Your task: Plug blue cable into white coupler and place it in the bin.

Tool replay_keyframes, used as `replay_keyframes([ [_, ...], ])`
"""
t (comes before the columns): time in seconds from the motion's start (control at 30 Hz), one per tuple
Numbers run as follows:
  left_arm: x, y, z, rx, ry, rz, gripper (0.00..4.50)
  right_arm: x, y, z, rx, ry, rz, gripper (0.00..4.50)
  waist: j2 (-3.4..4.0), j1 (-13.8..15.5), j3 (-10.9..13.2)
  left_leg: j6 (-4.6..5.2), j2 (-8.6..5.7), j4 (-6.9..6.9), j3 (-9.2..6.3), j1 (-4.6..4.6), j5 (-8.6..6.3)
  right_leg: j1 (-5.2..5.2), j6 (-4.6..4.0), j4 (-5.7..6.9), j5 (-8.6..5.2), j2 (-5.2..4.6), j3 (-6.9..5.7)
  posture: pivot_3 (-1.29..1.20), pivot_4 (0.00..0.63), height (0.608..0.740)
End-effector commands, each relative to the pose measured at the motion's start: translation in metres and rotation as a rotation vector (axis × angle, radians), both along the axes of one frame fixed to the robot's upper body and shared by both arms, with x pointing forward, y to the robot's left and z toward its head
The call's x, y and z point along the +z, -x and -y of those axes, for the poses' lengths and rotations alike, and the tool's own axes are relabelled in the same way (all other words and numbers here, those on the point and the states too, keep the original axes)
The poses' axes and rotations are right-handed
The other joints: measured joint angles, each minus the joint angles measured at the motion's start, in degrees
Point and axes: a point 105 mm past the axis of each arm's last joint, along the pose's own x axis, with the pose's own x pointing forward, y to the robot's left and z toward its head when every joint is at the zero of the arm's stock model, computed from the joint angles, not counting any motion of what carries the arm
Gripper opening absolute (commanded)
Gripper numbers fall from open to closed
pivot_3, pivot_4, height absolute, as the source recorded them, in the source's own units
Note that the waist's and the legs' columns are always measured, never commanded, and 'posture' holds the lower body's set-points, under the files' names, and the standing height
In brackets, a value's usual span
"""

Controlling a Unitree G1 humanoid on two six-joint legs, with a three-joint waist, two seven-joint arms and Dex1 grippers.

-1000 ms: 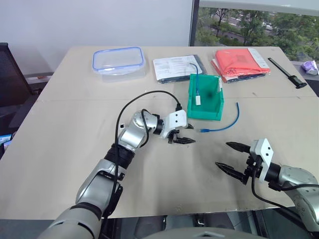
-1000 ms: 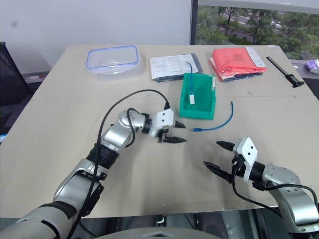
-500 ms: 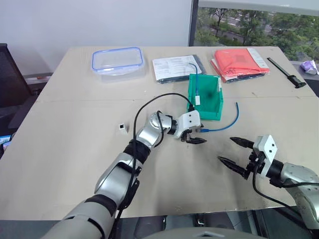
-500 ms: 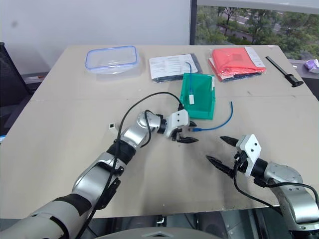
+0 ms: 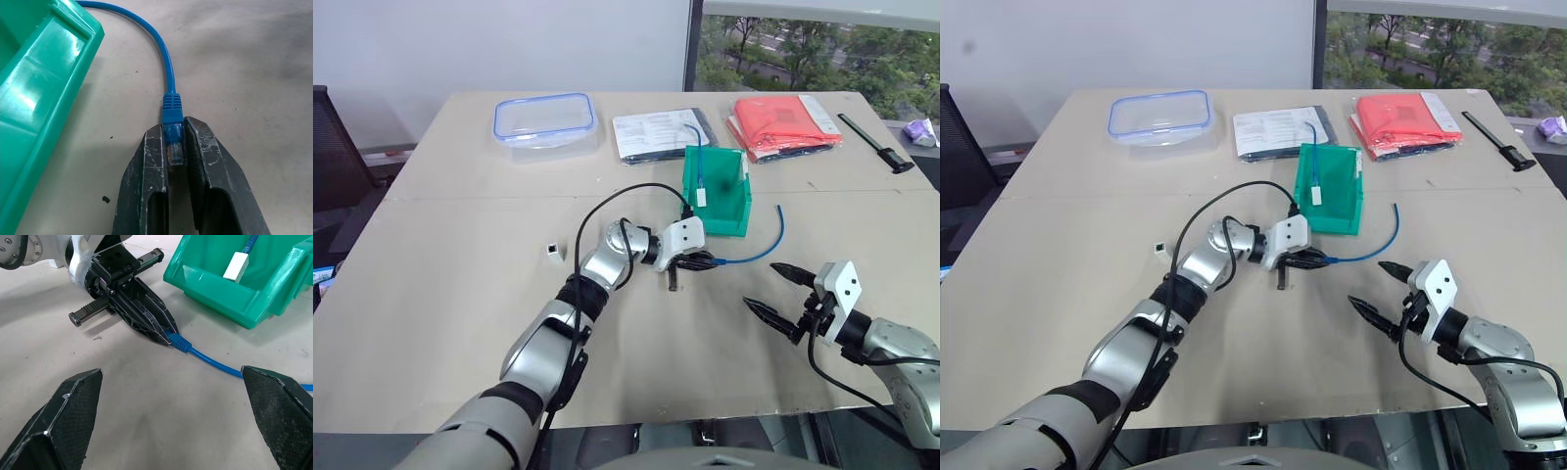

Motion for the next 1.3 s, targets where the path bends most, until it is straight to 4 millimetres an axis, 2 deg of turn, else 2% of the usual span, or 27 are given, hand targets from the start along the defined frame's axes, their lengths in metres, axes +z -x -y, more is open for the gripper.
replay_keyframes([
  [0.03,0.003,0.007,0.003,-0.002,0.069,-0.113,0.04,0.011,0.004,-0.003,0.019,-0.059,0.003,4.5,0.0,0.0,0.0,0.0,0.0,0.0,0.0,0.0,0.0,0.0,0.0,0.0,0.0,0.0,0.0,0.0,0.15,0.737],
  [0.1,0.027,0.014,0.011,-0.01,0.213,-0.233,0.04,0.01,0.014,-0.013,0.059,-0.168,-0.087,4.5,0.01,0.0,0.0,0.0,0.01,-0.01,0.0,-0.01,0.0,-0.01,0.0,0.0,0.0,0.0,0.0,0.0,0.15,0.737],
  [0.23,0.057,0.039,0.015,-0.086,0.374,-0.455,0.04,0.013,0.021,-0.025,0.07,-0.388,-0.196,4.5,0.01,-0.1,0.0,0.0,0.14,-0.01,-0.09,-0.07,0.0,-0.03,0.0,0.01,0.0,0.0,-0.05,0.0,0.15,0.737],
  [0.33,0.07,0.05,0.013,-0.106,0.436,-0.57,0.04,0.023,0.015,-0.028,0.049,-0.524,-0.198,4.5,0.05,-0.1,0.0,0.0,0.15,0.01,-0.11,-0.04,0.0,-0.02,-0.01,0.06,-0.01,-0.01,-0.04,0.0,0.15,0.737],
  [0.47,0.081,0.059,0.011,-0.119,0.492,-0.69,0.04,0.052,0.006,-0.029,0.058,-0.717,-0.154,4.5,0.07,-0.3,0.0,0.0,0.13,0.03,-0.13,0.04,0.0,0.04,-0.01,0.11,0.0,0.0,-0.01,0.0,0.15,0.737],
  [0.57,0.084,0.062,0.012,-0.116,0.507,-0.725,0.04,0.072,0.007,-0.032,0.116,-0.817,-0.143,4.5,0.06,-0.1,0.0,0.0,0.1,0.03,-0.17,0.03,0.0,0.04,-0.01,0.15,0.0,-0.01,-0.02,0.0,0.15,0.737],
  [0.63,0.086,0.06,0.013,-0.107,0.529,-0.742,0.04,0.078,0.01,-0.035,0.154,-0.837,-0.154,4.5,0.06,0.0,0.0,0.0,0.05,0.02,-0.19,0.0,0.0,0.04,0.0,0.14,0.0,-0.01,-0.05,0.0,0.15,0.737],
  [0.73,0.09,0.059,0.015,-0.106,0.556,-0.767,0.0,0.079,0.009,-0.039,0.165,-0.82,-0.163,3.57,0.06,-0.1,0.0,0.0,0.03,0.02,-0.19,-0.02,0.0,0.04,0.01,0.11,-0.01,-0.01,-0.05,0.0,0.15,0.737],
  [0.77,0.091,0.06,0.015,-0.107,0.559,-0.773,0.0,0.08,0.009,-0.039,0.165,-0.817,-0.164,3.04,0.06,-0.1,0.0,0.0,0.02,0.02,-0.18,-0.02,0.0,0.04,0.01,0.1,-0.01,-0.01,-0.03,0.0,0.15,0.737],
  [0.8,0.092,0.06,0.015,-0.111,0.562,-0.78,0.0,0.08,0.008,-0.04,0.164,-0.816,-0.162,2.28,0.07,-0.1,0.0,0.0,0.01,0.02,-0.17,-0.02,0.0,0.04,0.01,0.1,-0.01,-0.01,-0.03,0.0,0.15,0.737],
  [0.83,0.092,0.061,0.016,-0.115,0.562,-0.786,0.0,0.082,0.008,-0.039,0.163,-0.819,-0.159,2.05,0.06,-0.1,0.0,0.0,0.01,0.02,-0.17,-0.01,0.0,0.04,0.01,0.1,-0.01,-0.01,-0.03,0.0,0.15,0.737],
  [0.87,0.092,0.062,0.016,-0.121,0.565,-0.794,0.0,0.083,0.007,-0.039,0.162,-0.821,-0.154,1.55,0.07,-0.1,0.0,0.0,0.0,0.02,-0.18,-0.01,0.0,0.04,0.01,0.1,-0.01,0.0,-0.04,0.0,0.15,0.737],
  [0.93,0.093,0.064,0.015,-0.128,0.566,-0.803,0.0,0.087,0.006,-0.037,0.159,-0.837,-0.146,0.84,0.07,-0.1,0.0,0.0,0.0,0.02,-0.18,0.0,0.0,0.04,0.0,0.11,-0.01,0.0,-0.04,0.0,0.15,0.737],
  [0.97,0.093,0.065,0.015,-0.132,0.567,-0.809,0.0,0.088,0.006,-0.037,0.16,-0.839,-0.145,0.2,0.07,-0.1,0.0,0.0,0.0,0.02,-0.18,0.0,0.0,0.04,0.0,0.11,-0.01,0.0,-0.03,0.0,0.15,0.737],
  [1.0,0.093,0.065,0.014,-0.135,0.567,-0.814,0.0,0.088,0.006,-0.038,0.162,-0.839,-0.146,0.09,0.06,-0.1,0.0,0.0,0.01,0.02,-0.18,0.0,0.0,0.04,0.0,0.11,-0.01,0.0,-0.03,0.0,0.15,0.737],
  [1.2,0.097,0.078,0.01,-0.212,0.568,-0.765,0.0,0.09,0.006,-0.04,0.177,-0.849,-0.155,0.09,0.07,-0.1,0.0,0.0,0.01,0.01,-0.17,-0.01,0.0,0.03,0.0,0.11,-0.01,0.0,-0.03,0.0,0.15,0.737],
  [1.23,0.098,0.082,0.009,-0.232,0.566,-0.75,1.01,0.092,0.006,-0.041,0.182,-0.854,-0.157,0.0,0.07,-0.2,0.0,0.0,0.01,0.01,-0.17,0.0,0.0,0.03,0.0,0.11,-0.01,0.0,-0.02,0.0,0.15,0.737],
  [1.27,0.098,0.081,0.009,-0.214,0.573,-0.732,1.01,0.093,0.005,-0.041,0.184,-0.856,-0.157,0.0,0.08,-0.2,0.0,0.0,0.02,0.01,-0.16,0.0,0.0,0.03,0.0,0.11,-0.01,0.0,-0.01,0.0,0.15,0.737],
  [1.3,0.098,0.078,0.01,-0.189,0.581,-0.722,1.7,0.094,0.004,-0.041,0.184,-0.858,-0.155,0.0,0.08,-0.2,0.0,0.0,0.02,0.01,-0.16,0.0,0.0,0.03,0.0,0.11,-0.01,0.0,0.0,0.0,0.15,0.737],
])
